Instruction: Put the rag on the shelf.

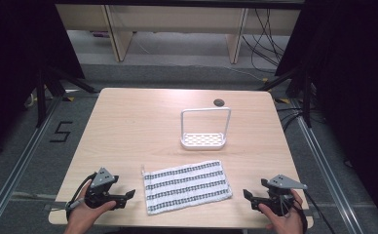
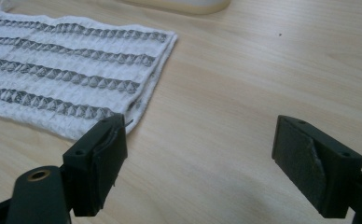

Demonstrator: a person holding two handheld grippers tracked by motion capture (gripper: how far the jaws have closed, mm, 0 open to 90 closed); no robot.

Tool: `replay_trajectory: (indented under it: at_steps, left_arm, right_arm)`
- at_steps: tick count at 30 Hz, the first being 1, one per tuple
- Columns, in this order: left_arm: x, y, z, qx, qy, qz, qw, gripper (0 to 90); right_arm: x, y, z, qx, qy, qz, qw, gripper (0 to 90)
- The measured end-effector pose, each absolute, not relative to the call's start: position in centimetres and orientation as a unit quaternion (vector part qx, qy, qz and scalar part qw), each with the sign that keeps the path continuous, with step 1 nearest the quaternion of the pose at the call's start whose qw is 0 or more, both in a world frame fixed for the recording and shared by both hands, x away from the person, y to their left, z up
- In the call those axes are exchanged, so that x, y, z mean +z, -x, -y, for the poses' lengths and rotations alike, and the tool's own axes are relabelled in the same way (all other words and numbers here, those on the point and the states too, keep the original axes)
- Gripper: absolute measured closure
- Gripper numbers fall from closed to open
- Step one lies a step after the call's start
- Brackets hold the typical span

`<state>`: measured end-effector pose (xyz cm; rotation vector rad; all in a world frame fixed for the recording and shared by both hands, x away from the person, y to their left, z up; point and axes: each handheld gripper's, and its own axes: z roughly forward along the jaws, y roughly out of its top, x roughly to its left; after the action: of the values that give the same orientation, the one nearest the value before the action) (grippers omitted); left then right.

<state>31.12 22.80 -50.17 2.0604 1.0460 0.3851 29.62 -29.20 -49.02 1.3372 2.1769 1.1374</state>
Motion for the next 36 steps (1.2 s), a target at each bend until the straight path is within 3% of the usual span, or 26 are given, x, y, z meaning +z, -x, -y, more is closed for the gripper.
replay_trajectory:
  at_steps: [16,24,32,36]
  left_arm:
    - [-50.3,-31.2,-22.8,0.153,-0.8,-0.422,0.399,16.5]
    - [-49.8,-31.5,-22.4,0.127,-0.801,-0.411,0.416,16.0]
    - [-48.9,-32.4,-20.6,0.124,-0.79,-0.404,0.445,15.0]
    - [-48.5,-33.3,-19.2,0.117,-0.808,-0.38,0.435,15.0]
  right_arm:
    - [-48.8,-29.5,28.8,0.391,-0.455,-0.779,0.183,20.6]
    - [-48.4,-29.3,28.4,0.389,-0.452,-0.779,0.193,25.4]
    - [-48.0,-28.8,27.6,0.39,-0.464,-0.776,0.174,28.6]
    - [-48.1,-28.9,27.3,0.393,-0.44,-0.787,0.182,30.2]
